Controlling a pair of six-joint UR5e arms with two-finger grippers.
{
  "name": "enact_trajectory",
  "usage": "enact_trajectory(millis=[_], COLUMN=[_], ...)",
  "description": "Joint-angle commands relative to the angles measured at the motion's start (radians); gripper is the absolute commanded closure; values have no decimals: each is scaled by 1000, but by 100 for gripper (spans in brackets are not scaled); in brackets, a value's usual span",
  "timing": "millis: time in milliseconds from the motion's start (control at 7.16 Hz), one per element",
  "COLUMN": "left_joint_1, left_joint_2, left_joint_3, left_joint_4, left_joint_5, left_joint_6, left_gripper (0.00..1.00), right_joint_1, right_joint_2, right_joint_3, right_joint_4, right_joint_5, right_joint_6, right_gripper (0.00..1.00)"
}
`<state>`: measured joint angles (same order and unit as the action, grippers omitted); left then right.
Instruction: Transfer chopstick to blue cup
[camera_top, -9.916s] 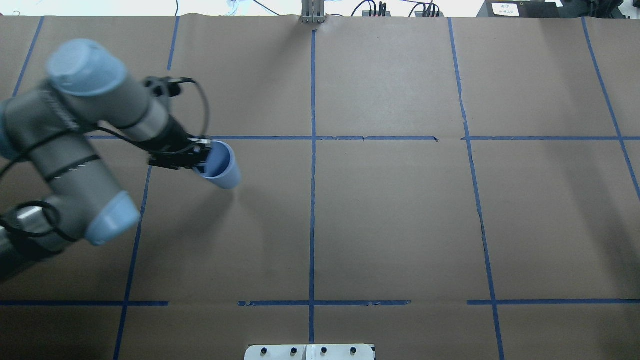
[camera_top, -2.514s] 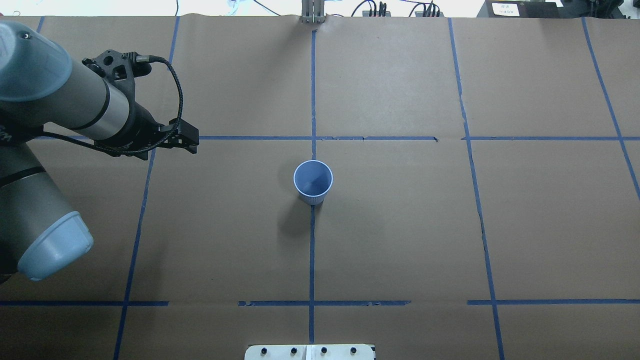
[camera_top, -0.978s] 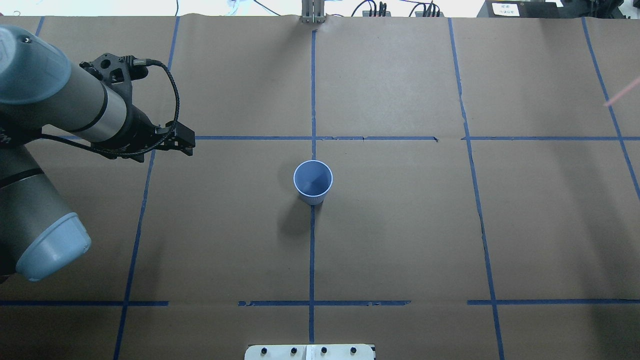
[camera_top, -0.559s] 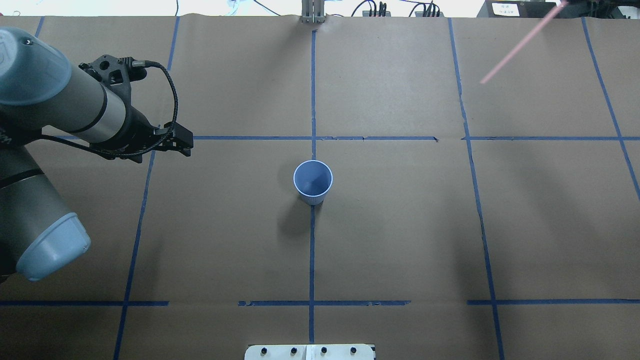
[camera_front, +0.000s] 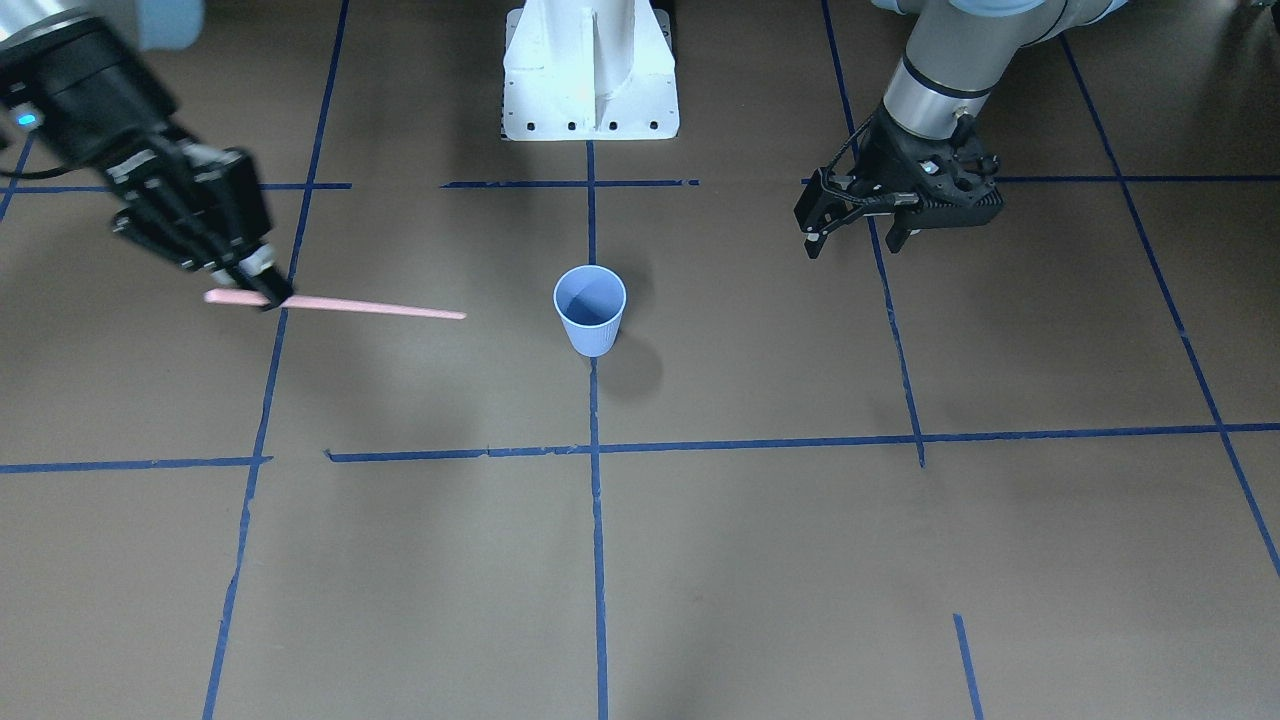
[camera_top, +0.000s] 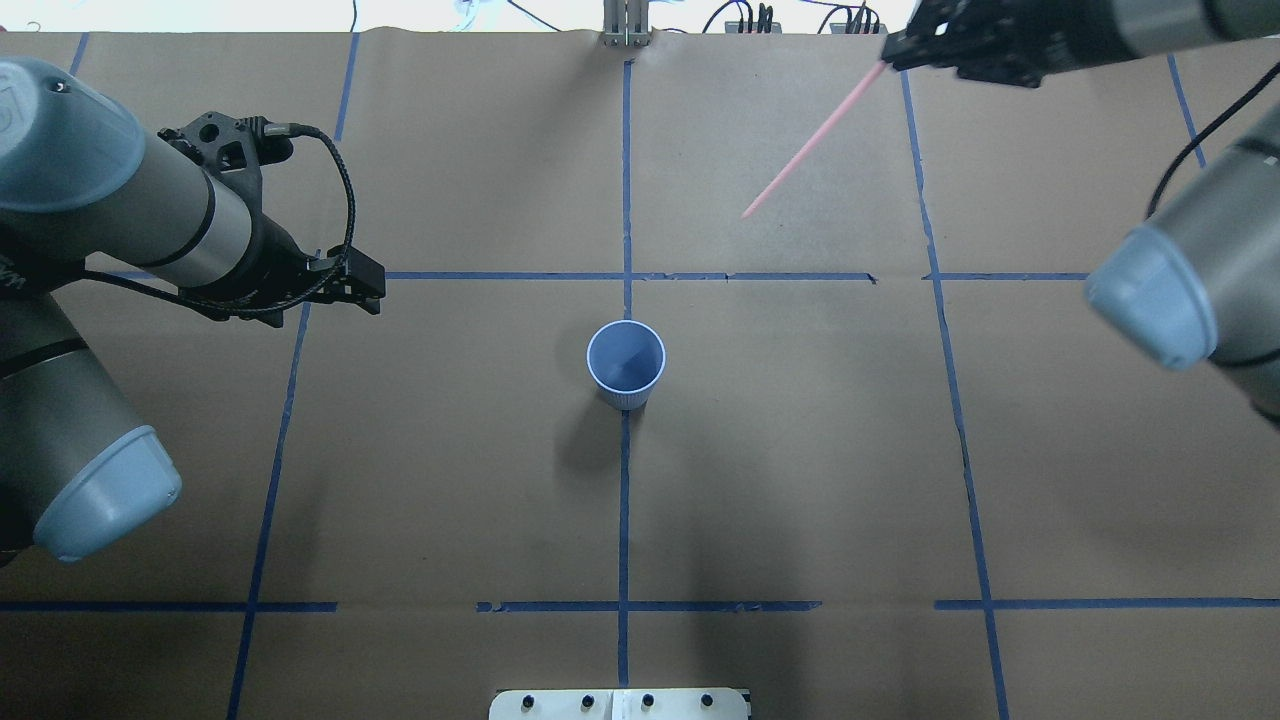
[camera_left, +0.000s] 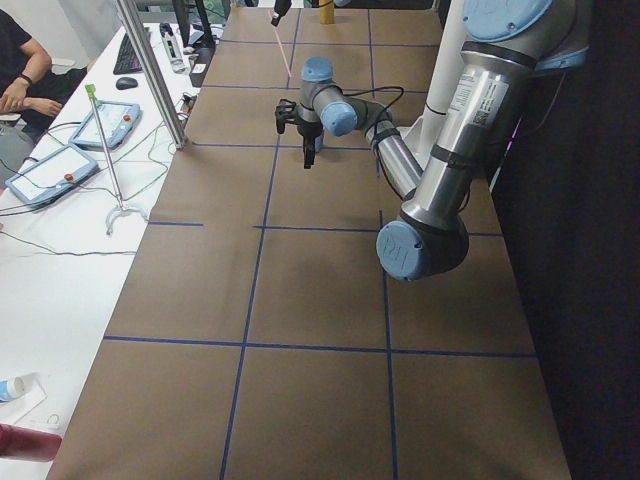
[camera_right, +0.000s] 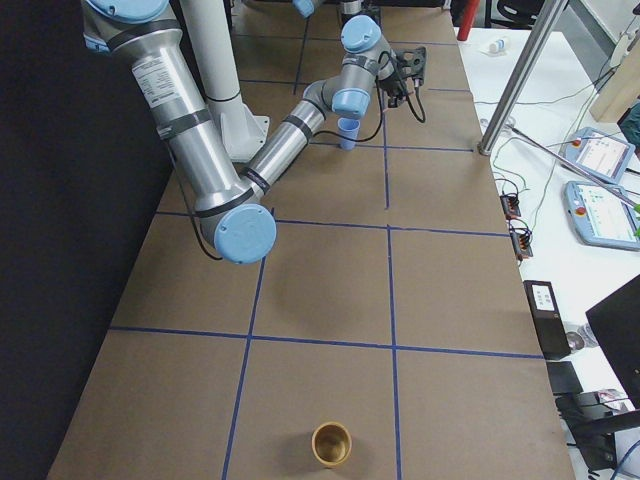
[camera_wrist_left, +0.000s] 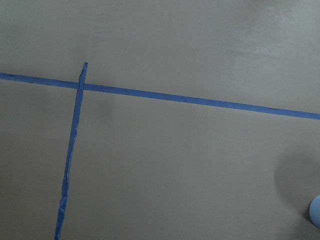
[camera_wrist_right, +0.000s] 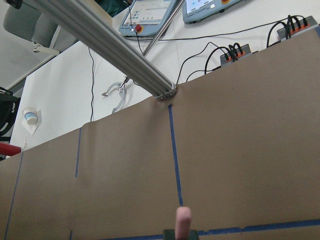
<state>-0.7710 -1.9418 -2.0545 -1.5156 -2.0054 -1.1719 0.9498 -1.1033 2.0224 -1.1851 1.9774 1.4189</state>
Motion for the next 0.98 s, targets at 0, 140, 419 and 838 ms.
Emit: enact_trajectory(millis=[0,140,419,838], left_joint_1=[-1,-2,-1,-1], left_joint_2=[0,0,6,6], left_joint_3=[1,1,2,2], left_joint_4=[0,0,0,0], left_joint_5=[1,1,1,-1], left_joint_6=[0,0,0,-2], left_gripper=[0,0,0,0], right_joint_1=[-255,-322,-392,-482], right_joint_2=[20,20,34,77], right_joint_3=[67,67,61,12], right_joint_4=[-91,-102,-143,-195], right_joint_5=[-295,-381,-472,-599], right_joint_6=[29,29,29,28], right_gripper=[99,99,99,99])
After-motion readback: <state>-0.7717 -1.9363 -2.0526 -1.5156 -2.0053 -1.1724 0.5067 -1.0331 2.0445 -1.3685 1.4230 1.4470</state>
